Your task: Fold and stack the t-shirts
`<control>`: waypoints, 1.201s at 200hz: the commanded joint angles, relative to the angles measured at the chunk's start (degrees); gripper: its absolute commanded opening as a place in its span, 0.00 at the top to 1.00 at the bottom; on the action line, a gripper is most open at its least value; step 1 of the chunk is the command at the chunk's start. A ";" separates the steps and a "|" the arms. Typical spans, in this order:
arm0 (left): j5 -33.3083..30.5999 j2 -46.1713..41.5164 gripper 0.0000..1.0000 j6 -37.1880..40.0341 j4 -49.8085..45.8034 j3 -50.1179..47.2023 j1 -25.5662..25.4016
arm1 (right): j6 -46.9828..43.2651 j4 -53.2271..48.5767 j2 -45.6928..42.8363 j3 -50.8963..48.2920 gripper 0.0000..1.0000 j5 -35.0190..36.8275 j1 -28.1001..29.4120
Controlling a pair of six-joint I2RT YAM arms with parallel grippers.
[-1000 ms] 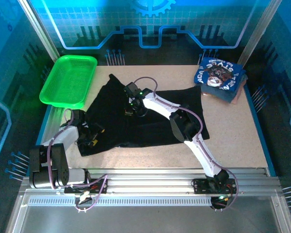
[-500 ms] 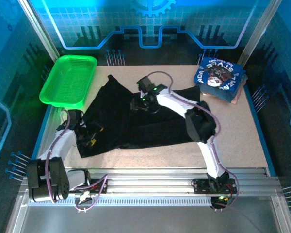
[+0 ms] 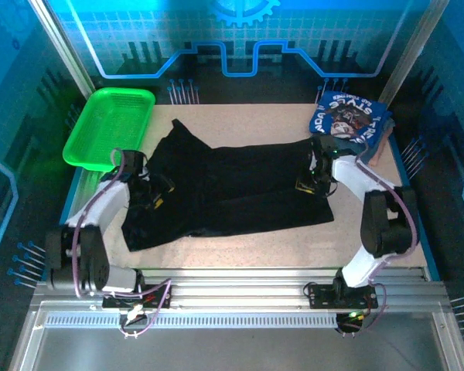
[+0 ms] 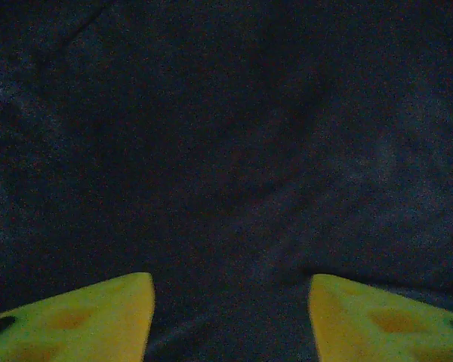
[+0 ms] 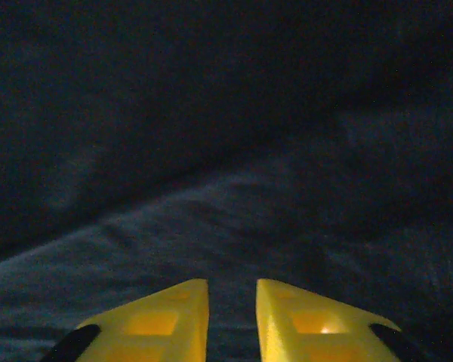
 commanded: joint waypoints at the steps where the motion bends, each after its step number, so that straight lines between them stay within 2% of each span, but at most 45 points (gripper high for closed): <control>1: -4.13 4.33 0.49 -0.55 1.12 -1.28 -0.44 | -0.29 2.06 4.74 -1.07 0.80 -2.44 -0.52; 20: -5.96 5.94 0.54 -1.08 -0.21 -3.00 -0.73 | 2.36 2.07 6.34 -3.15 0.83 0.45 -1.48; 57: -9.64 0.17 0.53 -3.54 -2.86 -10.81 -0.66 | 2.63 -1.24 4.16 -6.71 0.83 4.77 -1.97; 102: -10.48 -10.18 0.51 -7.64 -5.49 -17.88 -1.58 | 4.26 -0.67 -4.51 -16.15 0.80 3.97 -1.94; 135: -9.12 -16.93 0.45 -9.98 -6.36 -16.88 -2.69 | 2.63 1.02 -6.49 -17.33 0.78 1.59 -2.92; 165: -9.49 -19.99 0.38 -10.93 -10.71 -5.82 -4.64 | 1.78 -2.39 -9.64 -12.28 0.70 -0.58 -3.07; 186: -9.51 -16.25 0.30 -8.47 -12.32 7.55 -5.04 | 2.01 -5.42 -14.62 -7.79 0.53 -3.68 -2.98; 219: -7.07 4.25 0.25 -1.44 -12.46 30.22 -4.81 | -1.61 -6.22 -19.44 -1.70 0.23 -10.78 -2.76; 240: -3.70 19.66 0.26 0.24 -11.27 42.03 -2.74 | -3.52 -4.57 -21.09 1.43 0.10 -12.74 -1.59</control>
